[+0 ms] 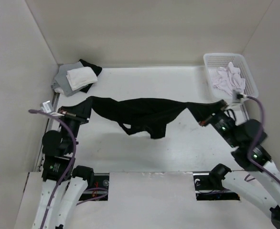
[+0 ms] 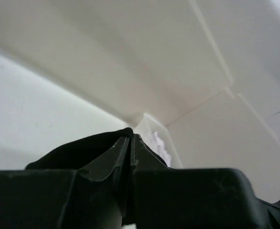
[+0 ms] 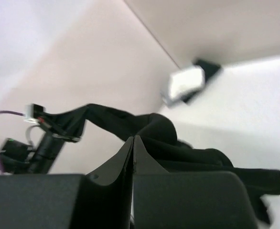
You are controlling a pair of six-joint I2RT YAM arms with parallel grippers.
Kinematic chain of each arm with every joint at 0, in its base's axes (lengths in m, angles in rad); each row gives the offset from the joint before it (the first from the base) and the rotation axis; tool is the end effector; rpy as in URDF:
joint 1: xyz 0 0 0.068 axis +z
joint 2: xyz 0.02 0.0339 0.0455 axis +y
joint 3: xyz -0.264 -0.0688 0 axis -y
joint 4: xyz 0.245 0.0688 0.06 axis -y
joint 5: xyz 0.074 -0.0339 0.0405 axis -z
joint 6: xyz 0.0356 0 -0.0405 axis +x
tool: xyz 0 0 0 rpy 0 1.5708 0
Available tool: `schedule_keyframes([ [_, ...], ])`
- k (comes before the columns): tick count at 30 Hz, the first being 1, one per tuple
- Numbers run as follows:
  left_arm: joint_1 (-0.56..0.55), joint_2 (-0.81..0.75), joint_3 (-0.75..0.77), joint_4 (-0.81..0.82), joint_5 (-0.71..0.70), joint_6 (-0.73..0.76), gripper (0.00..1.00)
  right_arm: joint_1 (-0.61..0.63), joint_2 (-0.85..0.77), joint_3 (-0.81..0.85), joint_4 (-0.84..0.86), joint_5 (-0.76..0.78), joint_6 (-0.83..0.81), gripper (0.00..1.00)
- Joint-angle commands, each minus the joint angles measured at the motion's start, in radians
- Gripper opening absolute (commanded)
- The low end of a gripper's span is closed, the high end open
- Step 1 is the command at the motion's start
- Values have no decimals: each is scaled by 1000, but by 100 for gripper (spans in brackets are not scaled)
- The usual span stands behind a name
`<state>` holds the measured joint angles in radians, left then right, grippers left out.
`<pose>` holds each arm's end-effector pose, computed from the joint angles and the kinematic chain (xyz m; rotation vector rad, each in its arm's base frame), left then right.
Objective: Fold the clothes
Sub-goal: Fold the tank top
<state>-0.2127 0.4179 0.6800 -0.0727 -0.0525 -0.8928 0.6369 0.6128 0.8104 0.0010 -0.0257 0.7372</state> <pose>0.1054 -0.0208 0.3627 -0.5229 1.3409 -0.8816 0.1119 0.0839 0.3939 0.0507 1.4721 1.1555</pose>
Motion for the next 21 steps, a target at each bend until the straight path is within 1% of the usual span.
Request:
schedule_keyframes([
  [1, -10, -56, 130, -114, 5, 22, 0, 94, -99, 142, -202, 168, -88, 1],
  [3, -15, -67, 185, -133, 16, 28, 0, 148, -117, 185, -237, 228, -108, 2],
  [6, -18, -57, 208, -133, 34, 35, 1, 180, -98, 193, -249, 293, -134, 2],
  [8, -18, -33, 164, -115, 39, 46, 1, 180, -61, 158, -227, 293, -131, 2],
  [10, -20, 2, 86, -79, 40, 49, 1, 145, -21, 107, -184, 282, -125, 2],
  [11, -20, 46, 17, -34, 40, 40, 2, 101, 19, 70, -144, 264, -122, 2],
  [12, -20, 85, -18, -6, 40, 29, 2, 59, 54, 53, -119, 245, -116, 2],
  [14, -20, 206, -69, 78, 37, 8, 2, -42, 160, 30, -66, 151, -82, 2],
  [17, 0, 442, -74, 226, 16, 0, 2, -192, 354, 24, 74, -1, -32, 2],
  [19, 20, 641, -31, 316, -15, -6, 3, -257, 503, 61, 135, -43, -13, 2],
  [21, 35, 877, 76, 373, -20, 5, 3, -323, 681, 155, 157, -65, -2, 2],
])
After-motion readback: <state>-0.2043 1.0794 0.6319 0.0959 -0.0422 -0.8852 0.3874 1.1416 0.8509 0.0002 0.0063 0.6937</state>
